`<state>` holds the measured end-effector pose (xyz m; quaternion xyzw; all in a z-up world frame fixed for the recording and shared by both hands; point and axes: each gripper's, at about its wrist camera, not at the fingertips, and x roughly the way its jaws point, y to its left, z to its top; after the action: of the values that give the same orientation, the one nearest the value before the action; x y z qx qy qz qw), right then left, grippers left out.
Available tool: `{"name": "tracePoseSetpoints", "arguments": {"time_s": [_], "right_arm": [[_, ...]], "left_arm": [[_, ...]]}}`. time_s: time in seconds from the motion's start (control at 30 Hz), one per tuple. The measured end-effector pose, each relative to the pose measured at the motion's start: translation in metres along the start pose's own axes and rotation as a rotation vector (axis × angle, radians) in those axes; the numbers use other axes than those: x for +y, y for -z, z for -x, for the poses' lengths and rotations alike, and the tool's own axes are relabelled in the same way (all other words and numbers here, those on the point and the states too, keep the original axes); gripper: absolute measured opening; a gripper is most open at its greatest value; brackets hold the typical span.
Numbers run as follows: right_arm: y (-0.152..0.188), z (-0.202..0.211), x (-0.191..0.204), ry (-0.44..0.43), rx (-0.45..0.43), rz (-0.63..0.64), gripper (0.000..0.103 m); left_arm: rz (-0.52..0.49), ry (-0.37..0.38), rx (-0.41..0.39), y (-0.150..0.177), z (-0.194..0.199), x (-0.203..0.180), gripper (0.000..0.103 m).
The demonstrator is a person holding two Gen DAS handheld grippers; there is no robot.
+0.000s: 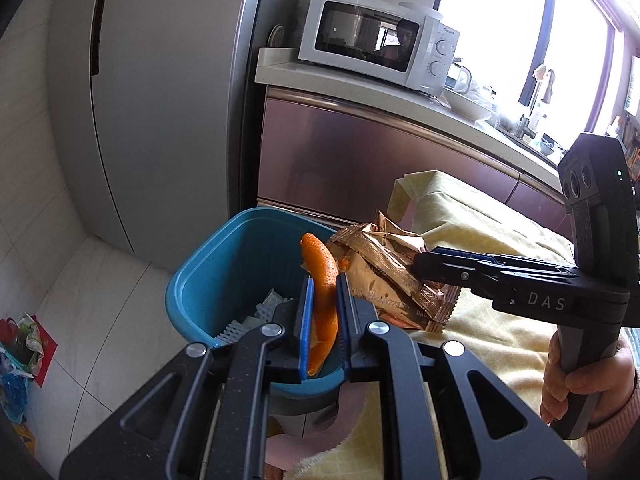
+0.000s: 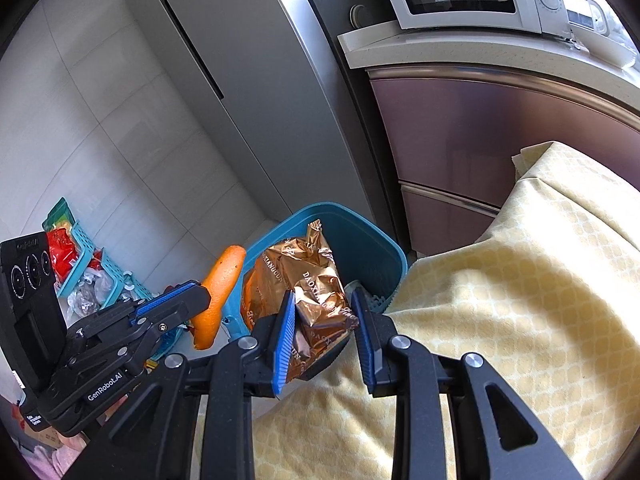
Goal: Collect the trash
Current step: 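Carry the orange peel and brown foil wrapper over the teal bin with both tools, then open the left tool over the bin while the right tool releases the foil wrapper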
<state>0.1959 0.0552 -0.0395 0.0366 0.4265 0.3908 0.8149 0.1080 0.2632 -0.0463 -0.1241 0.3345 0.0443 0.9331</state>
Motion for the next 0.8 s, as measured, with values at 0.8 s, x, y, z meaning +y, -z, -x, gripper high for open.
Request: {"name": "tracePoseSetpoints", "arguments": {"time_s": [0.8], "right_arm": [[-0.006,-0.026,0.013,0.038,0.039,0.009,0.027]], "left_arm": [[0.033,-0.008,0.026,0.001,-0.021,0.011,0.012]]}}
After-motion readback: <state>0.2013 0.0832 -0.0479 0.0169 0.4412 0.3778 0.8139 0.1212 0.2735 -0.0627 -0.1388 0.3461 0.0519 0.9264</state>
